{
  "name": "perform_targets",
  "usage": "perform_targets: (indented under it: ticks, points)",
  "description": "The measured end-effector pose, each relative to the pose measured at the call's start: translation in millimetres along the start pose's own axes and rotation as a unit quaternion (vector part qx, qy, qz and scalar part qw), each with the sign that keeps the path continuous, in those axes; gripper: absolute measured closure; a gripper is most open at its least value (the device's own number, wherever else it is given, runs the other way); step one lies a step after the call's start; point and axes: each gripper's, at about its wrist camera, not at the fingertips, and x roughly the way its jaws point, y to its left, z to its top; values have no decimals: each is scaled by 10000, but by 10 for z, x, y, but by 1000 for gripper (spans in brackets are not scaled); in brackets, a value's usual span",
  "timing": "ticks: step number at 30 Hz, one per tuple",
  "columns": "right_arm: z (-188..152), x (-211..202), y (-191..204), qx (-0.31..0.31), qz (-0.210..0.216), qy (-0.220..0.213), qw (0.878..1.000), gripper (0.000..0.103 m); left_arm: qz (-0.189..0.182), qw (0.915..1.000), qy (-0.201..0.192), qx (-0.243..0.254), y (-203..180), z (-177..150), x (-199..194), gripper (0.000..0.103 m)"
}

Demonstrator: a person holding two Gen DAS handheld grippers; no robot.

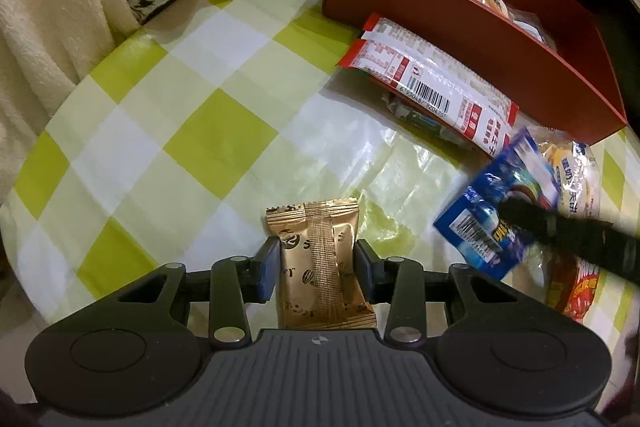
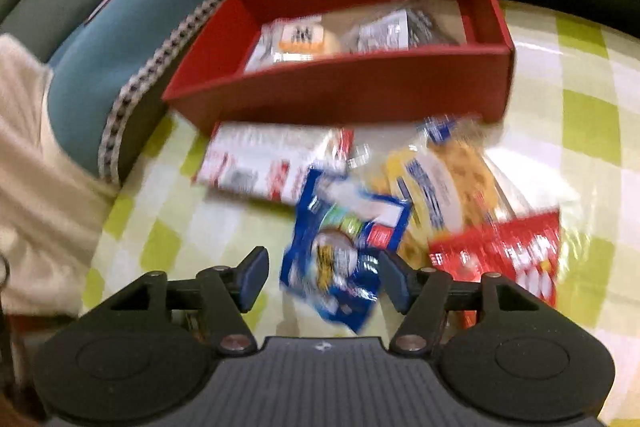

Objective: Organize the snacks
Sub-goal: 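Grasp the gold coffee candy with left tool while right tool grasps the blue sausage bag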

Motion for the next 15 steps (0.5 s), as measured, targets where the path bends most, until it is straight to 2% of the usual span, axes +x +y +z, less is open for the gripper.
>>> perform_targets:
  ticks: [3,8,9,11,13,15]
  points:
    - [64,115,56,-35,-96,19,9999,31,-7,10000,44,9,-13,-3,28,55]
    - [12,313,246,-537,-353,97,9979,27,18,10000,38,6,-40,-1,53,54]
    - [3,361,264,-539,-354,137,9978,20,29,10000,36,14,-46,1,58,54]
    - [-16,414,355,-816,-455,78,9956,16,29,10000,44,28,-46,-10,64,54]
    - [-57,459,447,-1148,-654,30,9912,16,19,10000,42,26,-38,-12,73,54]
    - [-90,461,472,-1320,-712,-12,9887,22,29,9999,40,96,-22,-28,68,53]
